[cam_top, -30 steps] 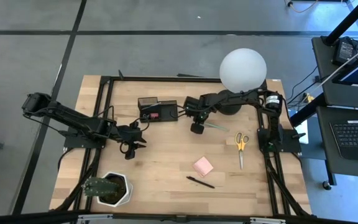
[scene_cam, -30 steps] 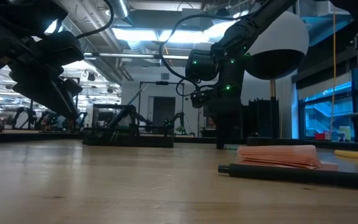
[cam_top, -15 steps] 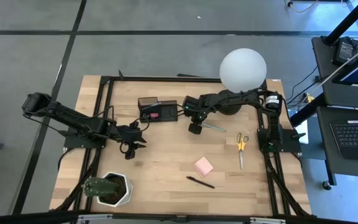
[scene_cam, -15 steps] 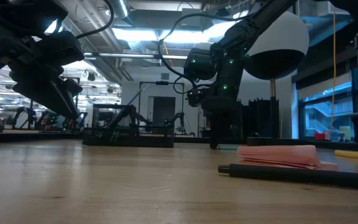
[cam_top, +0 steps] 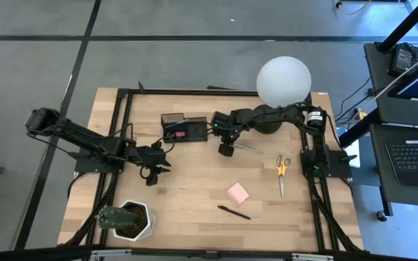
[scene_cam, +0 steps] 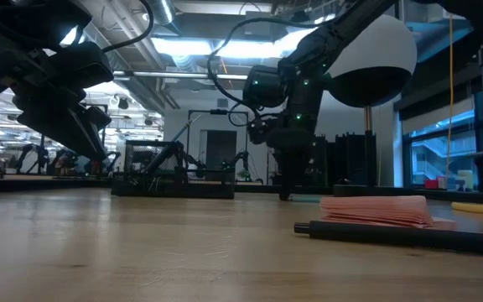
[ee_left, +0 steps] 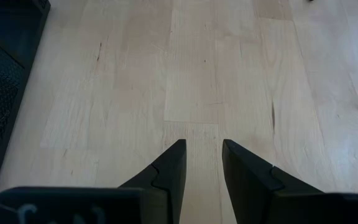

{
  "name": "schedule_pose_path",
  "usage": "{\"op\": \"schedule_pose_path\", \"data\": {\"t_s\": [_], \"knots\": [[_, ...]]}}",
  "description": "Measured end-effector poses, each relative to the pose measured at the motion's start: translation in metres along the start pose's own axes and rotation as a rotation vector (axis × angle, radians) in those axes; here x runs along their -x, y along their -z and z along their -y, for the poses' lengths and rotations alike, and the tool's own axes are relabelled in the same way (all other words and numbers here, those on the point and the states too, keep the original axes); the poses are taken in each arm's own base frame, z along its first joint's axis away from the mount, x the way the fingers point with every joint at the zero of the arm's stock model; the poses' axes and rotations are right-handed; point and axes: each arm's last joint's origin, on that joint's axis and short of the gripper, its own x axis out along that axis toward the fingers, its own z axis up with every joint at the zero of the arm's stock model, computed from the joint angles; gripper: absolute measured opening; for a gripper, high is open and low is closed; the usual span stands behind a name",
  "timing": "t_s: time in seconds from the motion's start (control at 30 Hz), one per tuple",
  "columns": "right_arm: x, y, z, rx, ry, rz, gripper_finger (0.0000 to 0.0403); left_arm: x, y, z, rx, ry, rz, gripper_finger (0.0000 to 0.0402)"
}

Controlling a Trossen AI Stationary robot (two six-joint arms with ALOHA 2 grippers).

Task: Pick and place office supplies into organizer
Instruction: Put the light blue pencil into the desk organizer

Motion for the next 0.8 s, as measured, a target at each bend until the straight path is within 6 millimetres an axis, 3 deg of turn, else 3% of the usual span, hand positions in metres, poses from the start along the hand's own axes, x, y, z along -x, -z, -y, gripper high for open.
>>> {"op": "schedule_pose_path", "data": {"t_s": [0.57,0.8], "knots": [[0.005,-0.004,-0.001,0.021,0.001,0.019,0.0006,0.000,0.000,0.000,0.000,0.000,0.000,0.0097],[0.036,-0.008,-0.003,0.026,-0.003,0.109,0.0006,0.000,0.000,0.000,0.000,0.000,0.000,0.0097]]}}
